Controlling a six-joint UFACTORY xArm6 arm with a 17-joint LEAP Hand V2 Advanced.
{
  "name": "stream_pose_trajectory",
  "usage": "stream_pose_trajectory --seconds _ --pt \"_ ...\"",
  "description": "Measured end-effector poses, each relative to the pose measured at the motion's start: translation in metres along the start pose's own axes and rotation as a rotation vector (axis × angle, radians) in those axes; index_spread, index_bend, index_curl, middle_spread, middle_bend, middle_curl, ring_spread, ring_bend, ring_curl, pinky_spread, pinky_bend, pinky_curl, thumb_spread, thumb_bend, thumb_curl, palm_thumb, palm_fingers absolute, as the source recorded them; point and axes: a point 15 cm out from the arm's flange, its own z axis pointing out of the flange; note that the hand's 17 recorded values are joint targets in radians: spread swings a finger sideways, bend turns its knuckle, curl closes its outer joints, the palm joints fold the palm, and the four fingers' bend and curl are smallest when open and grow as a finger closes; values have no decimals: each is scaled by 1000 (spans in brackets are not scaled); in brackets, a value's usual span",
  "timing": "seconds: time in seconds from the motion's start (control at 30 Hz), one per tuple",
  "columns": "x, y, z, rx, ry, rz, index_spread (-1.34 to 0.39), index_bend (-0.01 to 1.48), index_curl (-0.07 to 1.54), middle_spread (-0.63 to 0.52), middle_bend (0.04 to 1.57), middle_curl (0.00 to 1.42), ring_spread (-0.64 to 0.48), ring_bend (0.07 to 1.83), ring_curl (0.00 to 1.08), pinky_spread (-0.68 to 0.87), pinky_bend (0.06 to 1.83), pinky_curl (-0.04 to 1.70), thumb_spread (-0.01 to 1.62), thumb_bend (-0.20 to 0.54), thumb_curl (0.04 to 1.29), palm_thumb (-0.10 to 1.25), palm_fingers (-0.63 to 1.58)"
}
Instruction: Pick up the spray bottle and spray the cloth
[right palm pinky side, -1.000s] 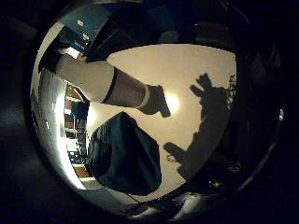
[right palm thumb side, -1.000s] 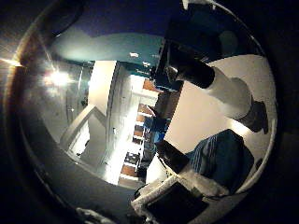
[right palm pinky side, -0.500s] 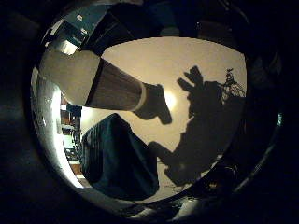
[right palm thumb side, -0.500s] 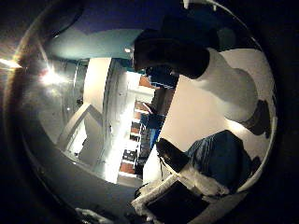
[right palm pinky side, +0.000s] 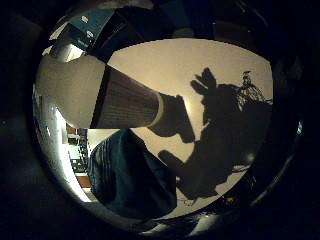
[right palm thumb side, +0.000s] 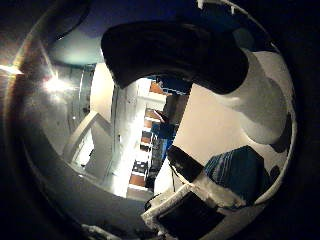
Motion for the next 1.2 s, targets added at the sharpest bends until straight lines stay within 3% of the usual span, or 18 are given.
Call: stream_pose_trajectory --seconds 0.57,0.8,0.93,1.07,1.2 --pt "-11 11 27 -62 -16 -31 -89 161 288 235 303 350 278 466 275 427 682 61 1059 -23 346 632 109" --pt "-9 5 37 -45 3 -28 -73 145 276 189 341 363 231 559 294 385 731 51 1055 -20 350 650 253" --pt "-11 7 45 -49 -8 -17 -92 160 277 103 382 381 132 676 326 320 811 25 1048 -20 354 683 368" --pt "-8 0 46 -39 2 -19 -160 183 294 -47 502 437 -64 857 386 117 944 -11 1038 -13 366 752 584" --pt "-6 -4 53 -27 -9 4 -257 212 348 -153 628 512 -185 960 443 -102 1108 4 1021 -13 376 822 808"
